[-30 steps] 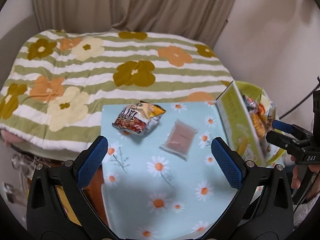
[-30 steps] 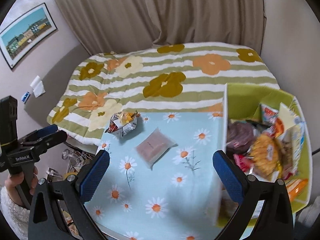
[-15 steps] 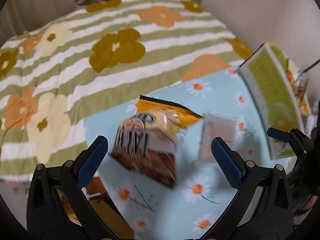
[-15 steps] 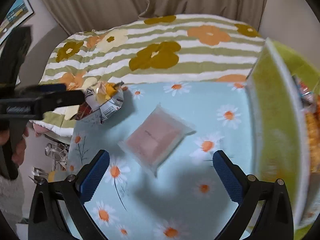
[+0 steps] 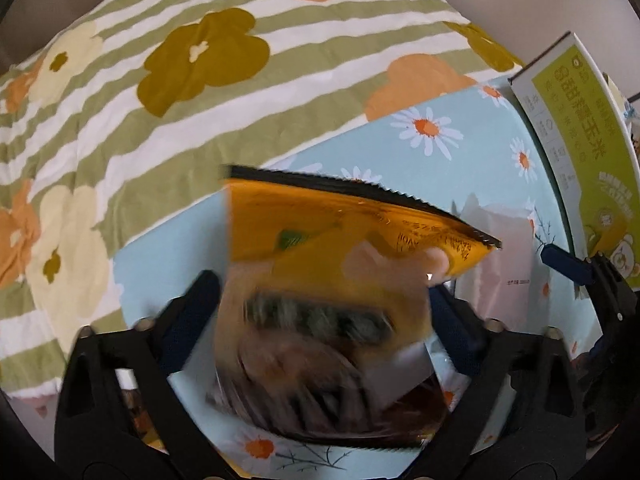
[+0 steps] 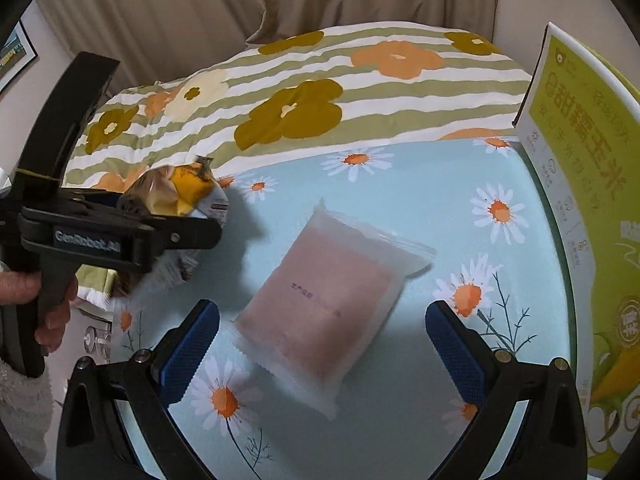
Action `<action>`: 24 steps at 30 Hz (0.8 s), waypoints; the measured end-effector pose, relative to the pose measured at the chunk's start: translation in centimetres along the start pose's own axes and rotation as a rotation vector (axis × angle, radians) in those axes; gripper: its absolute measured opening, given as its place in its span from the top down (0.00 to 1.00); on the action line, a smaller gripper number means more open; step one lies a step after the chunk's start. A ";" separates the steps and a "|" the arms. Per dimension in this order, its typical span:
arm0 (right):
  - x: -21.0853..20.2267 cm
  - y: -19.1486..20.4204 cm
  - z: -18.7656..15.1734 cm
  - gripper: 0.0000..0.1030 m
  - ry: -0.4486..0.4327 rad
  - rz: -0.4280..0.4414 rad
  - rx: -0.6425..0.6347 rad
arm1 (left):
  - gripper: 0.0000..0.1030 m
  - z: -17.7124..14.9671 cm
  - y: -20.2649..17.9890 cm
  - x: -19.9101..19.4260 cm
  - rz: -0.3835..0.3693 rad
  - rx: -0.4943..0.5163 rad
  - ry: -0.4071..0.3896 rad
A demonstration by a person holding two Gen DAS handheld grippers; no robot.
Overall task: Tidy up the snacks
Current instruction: 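Grasp the orange chip bag with the left gripper while the right grasps the pink pastry packet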
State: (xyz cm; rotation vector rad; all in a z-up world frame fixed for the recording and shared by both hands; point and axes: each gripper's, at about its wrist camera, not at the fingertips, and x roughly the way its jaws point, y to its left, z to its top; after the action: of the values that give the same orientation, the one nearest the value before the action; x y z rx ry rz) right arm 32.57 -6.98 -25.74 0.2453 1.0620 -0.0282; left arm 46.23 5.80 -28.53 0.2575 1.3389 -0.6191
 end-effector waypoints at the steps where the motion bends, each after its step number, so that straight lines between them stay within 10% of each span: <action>1: 0.0 0.0 0.0 0.00 -0.002 0.000 0.002 | 0.22 -0.1 -0.2 0.3 0.005 0.006 0.003; 9: 0.7 0.0 -0.2 0.00 -0.011 -0.007 0.022 | 0.44 -1.0 -0.5 -0.4 0.016 0.018 -0.042; 24: 3.6 1.4 0.1 0.11 -0.015 -0.094 -0.059 | 0.47 -4.1 0.4 -4.7 0.056 -0.059 -0.112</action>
State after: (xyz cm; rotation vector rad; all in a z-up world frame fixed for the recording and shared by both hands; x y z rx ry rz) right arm 34.58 -5.32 -28.57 0.1416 1.0571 -0.0829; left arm 42.58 9.50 -25.02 0.2084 1.2360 -0.5385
